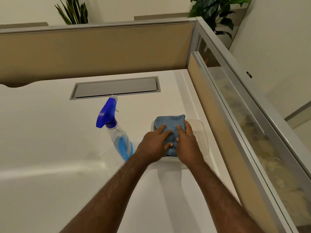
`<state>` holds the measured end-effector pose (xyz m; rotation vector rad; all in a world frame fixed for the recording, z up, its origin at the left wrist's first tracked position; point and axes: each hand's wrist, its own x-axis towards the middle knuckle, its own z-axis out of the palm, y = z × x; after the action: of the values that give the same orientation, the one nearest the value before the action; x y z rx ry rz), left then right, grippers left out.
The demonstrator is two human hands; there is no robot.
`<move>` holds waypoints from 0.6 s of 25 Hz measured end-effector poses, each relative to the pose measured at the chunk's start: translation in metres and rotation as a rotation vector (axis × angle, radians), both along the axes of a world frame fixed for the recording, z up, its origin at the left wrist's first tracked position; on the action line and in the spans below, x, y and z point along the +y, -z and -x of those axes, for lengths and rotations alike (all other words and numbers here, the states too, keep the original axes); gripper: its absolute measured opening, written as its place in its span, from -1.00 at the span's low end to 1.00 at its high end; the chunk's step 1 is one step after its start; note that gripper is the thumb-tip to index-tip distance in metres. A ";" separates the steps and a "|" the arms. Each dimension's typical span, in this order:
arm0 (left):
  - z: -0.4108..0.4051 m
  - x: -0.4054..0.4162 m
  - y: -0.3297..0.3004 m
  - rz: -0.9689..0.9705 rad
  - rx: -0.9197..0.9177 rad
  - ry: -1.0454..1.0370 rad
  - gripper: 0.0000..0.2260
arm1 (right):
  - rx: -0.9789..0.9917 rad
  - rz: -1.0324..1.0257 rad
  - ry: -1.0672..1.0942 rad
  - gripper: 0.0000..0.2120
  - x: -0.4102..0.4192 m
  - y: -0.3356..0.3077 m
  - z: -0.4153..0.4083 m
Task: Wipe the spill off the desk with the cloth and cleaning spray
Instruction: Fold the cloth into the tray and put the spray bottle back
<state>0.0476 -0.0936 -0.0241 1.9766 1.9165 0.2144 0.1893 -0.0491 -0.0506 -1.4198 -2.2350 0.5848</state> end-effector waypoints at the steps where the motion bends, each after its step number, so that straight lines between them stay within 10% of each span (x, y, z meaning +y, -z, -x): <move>1: 0.003 0.002 0.001 0.027 -0.017 0.000 -0.54 | -0.016 0.077 -0.033 -0.52 -0.004 -0.001 0.005; 8: 0.012 0.012 0.012 0.097 0.296 0.073 -0.72 | -0.106 0.340 0.032 -0.67 -0.003 0.010 0.025; 15: 0.011 0.020 0.011 0.244 0.128 0.043 -0.64 | -0.327 0.401 -0.005 -0.66 0.008 0.016 0.039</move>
<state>0.0369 -0.0738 -0.0348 1.9045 1.8735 -0.1547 0.1508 -0.0413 -0.0671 -1.8166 -2.4675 0.8978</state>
